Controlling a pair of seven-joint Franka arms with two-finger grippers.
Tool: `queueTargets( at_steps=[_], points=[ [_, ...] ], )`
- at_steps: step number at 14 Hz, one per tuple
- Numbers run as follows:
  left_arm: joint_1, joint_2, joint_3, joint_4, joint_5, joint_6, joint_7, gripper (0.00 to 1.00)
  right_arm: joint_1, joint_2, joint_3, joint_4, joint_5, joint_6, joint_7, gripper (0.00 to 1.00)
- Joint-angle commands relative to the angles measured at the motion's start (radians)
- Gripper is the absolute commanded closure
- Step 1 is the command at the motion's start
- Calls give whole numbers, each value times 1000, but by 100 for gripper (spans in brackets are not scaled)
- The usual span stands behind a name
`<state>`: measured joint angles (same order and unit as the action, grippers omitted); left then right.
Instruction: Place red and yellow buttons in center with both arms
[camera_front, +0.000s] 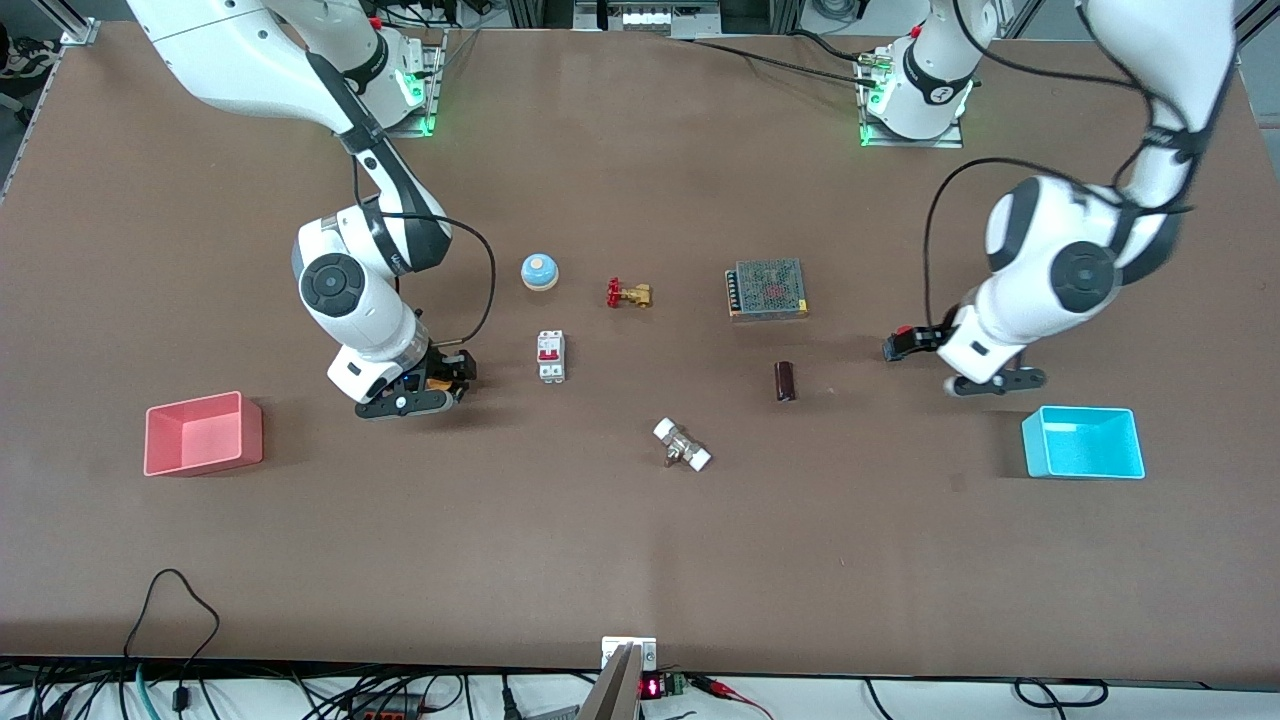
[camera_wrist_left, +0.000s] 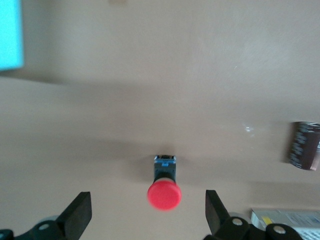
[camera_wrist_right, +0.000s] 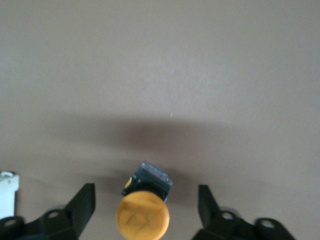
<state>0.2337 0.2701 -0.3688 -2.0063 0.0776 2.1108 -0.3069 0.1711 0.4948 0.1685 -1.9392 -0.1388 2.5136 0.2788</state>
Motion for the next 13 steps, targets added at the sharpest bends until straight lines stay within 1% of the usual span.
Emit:
queueTargets(
  at_steps=[1, 3, 4, 5, 6, 7, 9, 10, 11, 13],
  points=[
    [0, 5, 2, 203, 16, -199, 54, 0, -36, -102, 2, 32, 2, -88, 0, 0],
    [0, 5, 2, 344, 17, -332, 99, 0, -51, -177, 6, 92, 17, -233, 2, 0],
    [0, 6, 2, 424, 18, -378, 162, 0, -65, -218, 5, 114, 48, -292, 0, 0],
    [0, 9, 5, 505, 18, -394, 223, 0, -87, -264, 5, 121, 54, -336, -7, 0],
    [0, 12, 7, 556, 18, -409, 250, 0, -106, -303, 5, 125, 56, -375, -27, 0],
    [0, 12, 7, 590, 16, -434, 250, 0, -137, -338, 5, 137, 62, -434, -61, 0],
    [0, 9, 8, 633, 14, -498, 239, 0, -188, -384, 3, 192, 105, -566, -113, 0],
    [-2, 9, 8, 653, 16, -541, 239, 0, -211, -406, -3, 216, 107, -619, -119, 0],
    [-2, 11, 10, 681, 14, -570, 241, 0, -229, -420, -4, 235, 108, -649, -121, 0],
    [1, 12, 10, 708, 13, -610, 239, 0, -260, -446, -41, 255, 139, -679, -121, 0]
  ],
)
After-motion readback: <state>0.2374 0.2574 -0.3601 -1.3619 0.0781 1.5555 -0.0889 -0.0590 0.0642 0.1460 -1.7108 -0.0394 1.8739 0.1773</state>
